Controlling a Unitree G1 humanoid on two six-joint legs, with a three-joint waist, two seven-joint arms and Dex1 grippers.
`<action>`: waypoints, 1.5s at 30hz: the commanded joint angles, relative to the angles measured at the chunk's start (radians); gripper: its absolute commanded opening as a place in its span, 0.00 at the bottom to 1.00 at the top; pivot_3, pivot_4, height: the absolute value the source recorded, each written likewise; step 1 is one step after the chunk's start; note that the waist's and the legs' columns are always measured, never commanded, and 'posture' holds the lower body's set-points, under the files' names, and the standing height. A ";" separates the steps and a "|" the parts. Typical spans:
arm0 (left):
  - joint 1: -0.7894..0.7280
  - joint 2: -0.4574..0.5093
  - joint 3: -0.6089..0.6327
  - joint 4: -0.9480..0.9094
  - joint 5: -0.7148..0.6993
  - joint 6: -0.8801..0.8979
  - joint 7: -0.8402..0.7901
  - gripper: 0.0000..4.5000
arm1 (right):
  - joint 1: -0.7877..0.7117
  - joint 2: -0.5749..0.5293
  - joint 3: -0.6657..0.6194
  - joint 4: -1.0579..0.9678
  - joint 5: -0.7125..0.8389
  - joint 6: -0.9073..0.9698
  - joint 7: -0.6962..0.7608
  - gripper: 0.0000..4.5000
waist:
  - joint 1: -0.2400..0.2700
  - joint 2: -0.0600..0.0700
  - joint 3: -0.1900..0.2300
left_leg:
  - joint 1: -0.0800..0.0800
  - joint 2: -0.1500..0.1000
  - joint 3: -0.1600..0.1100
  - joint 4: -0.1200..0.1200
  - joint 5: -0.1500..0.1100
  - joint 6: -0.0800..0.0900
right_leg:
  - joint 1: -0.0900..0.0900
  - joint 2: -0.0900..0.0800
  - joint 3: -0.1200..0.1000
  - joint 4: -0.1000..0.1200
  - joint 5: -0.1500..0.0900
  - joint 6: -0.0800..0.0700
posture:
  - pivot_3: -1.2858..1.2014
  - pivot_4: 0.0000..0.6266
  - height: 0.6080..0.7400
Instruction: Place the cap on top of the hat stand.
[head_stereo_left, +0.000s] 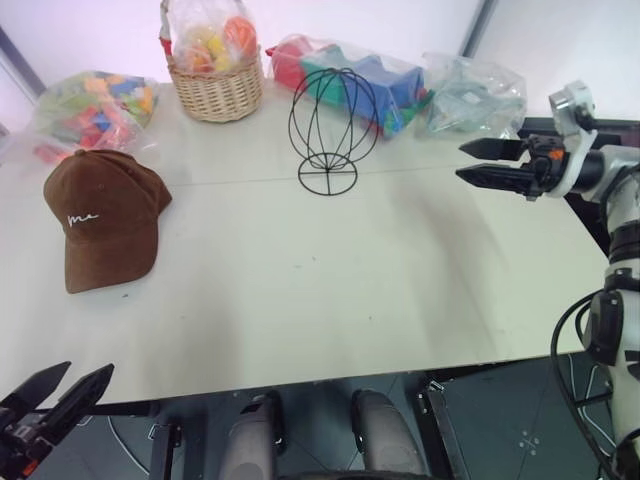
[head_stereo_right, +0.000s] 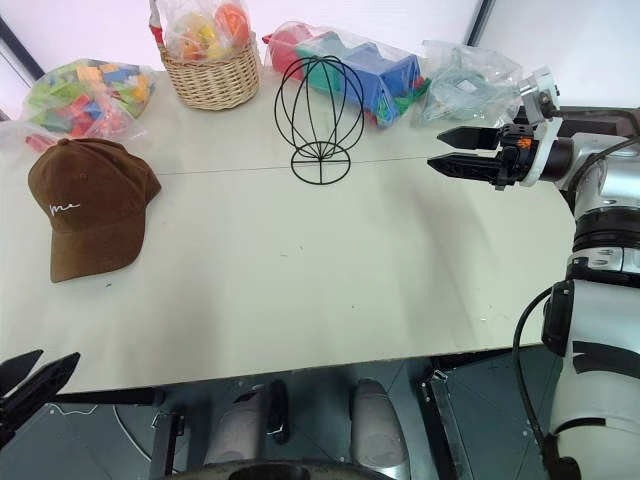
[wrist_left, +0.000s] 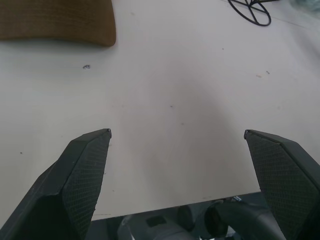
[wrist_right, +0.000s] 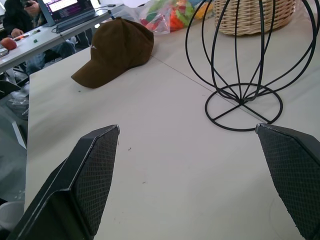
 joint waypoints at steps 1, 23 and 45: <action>0.016 0.000 0.003 -0.021 -0.004 -0.023 -0.009 0.99 | -0.020 -0.014 -0.010 -0.016 0.013 -0.010 -0.002 1.00 | 0.000 0.000 0.000 | 0.000 0.000 0.000 0.000 0.000 0.000 | 0.000 0.000 0.000 0.000 0.000 0.000 | 0.52 0.24 1.00; -0.013 0.020 -0.011 0.001 0.027 -0.035 0.014 0.99 | -0.028 -0.002 -0.014 -0.005 0.012 -0.025 -0.033 1.00 | 0.000 0.000 0.000 | 0.000 0.000 0.001 0.000 0.000 0.000 | 0.000 0.000 0.000 0.000 0.000 0.000 | 0.52 0.24 1.00; -0.171 0.195 -0.018 0.310 0.700 -0.391 0.111 0.99 | 0.118 0.082 -0.007 -0.637 0.327 0.399 -0.044 1.00 | 0.004 0.000 0.000 | 0.000 0.005 0.003 0.000 0.000 0.000 | -0.004 0.002 0.000 0.008 0.000 0.000 | 0.52 0.24 1.00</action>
